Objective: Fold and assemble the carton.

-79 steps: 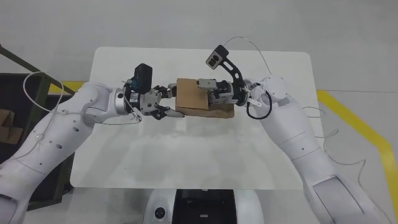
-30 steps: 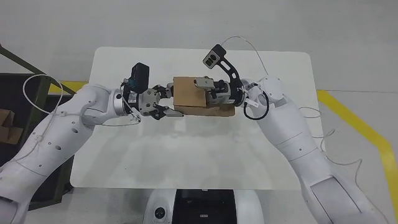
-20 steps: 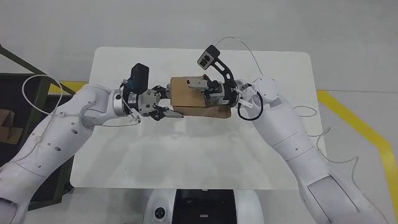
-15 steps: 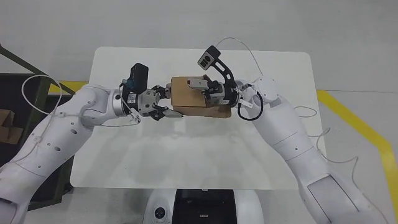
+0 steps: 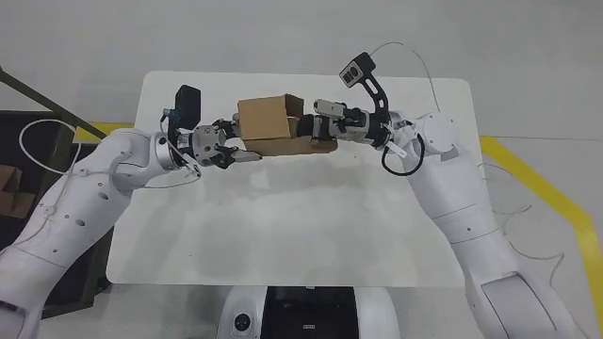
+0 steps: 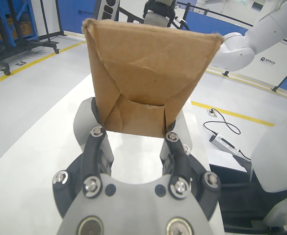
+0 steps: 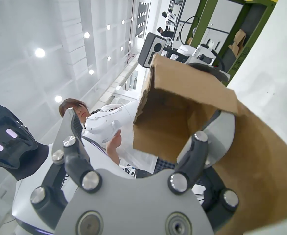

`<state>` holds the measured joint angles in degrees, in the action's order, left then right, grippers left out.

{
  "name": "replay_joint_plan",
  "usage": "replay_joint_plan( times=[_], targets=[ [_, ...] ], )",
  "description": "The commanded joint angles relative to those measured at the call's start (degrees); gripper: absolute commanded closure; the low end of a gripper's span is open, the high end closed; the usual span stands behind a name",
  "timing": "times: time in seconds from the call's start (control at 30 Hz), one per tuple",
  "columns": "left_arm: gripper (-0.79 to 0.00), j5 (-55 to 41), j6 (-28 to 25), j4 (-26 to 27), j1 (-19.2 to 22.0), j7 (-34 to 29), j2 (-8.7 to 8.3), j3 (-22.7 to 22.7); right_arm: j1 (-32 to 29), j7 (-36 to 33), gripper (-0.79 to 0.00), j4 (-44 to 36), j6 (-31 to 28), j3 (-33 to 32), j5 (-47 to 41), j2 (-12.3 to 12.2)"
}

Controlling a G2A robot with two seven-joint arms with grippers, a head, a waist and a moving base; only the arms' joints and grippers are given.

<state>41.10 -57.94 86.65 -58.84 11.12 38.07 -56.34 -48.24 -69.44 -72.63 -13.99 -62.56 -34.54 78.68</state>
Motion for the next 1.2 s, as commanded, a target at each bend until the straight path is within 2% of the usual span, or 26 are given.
replay_joint_plan(
  times=[0.0, 0.23, 0.33, 0.53, 0.87, 1.17],
  targets=[
    [-0.372, -0.16, 0.29, -1.04, -0.4, 0.24, 0.11, -0.61, -0.44, 0.39, -0.785, -0.91, -0.16, -0.75, 0.99, -0.29],
    [-0.369, 0.14, 1.37, -2.56, -1.32, 0.85, 0.7, -2.31, -2.45, 1.61, -0.785, -3.43, -0.65, -3.94, 2.53, -1.35],
    [-0.369, 0.57, 1.63, -2.73, -1.45, 0.9, 1.07, -2.57, -3.84, 0.31, -0.785, -5.62, -0.07, -3.58, 2.37, -1.56],
    [-0.366, 1.83, 1.6, -2.83, -1.16, 0.45, 1.98, -2.41, -5.03, 1.87, -0.785, -8.07, 0.31, -2.21, 1.14, -1.45],
    [-0.336, 2.81, -0.06, -2.19, -0.79, -0.8, 3.09, -2.47, -3.89, 3.9, -0.785, -7.97, -0.06, -0.59, 0.34, -1.16],
    [-0.332, 2.42, -0.06, -0.82, -1.6, -1.72, 3.26, -3.01, -2.26, 2.91, -0.785, -6.92, -1.18, 0.45, -0.24, -0.99]
  ],
)
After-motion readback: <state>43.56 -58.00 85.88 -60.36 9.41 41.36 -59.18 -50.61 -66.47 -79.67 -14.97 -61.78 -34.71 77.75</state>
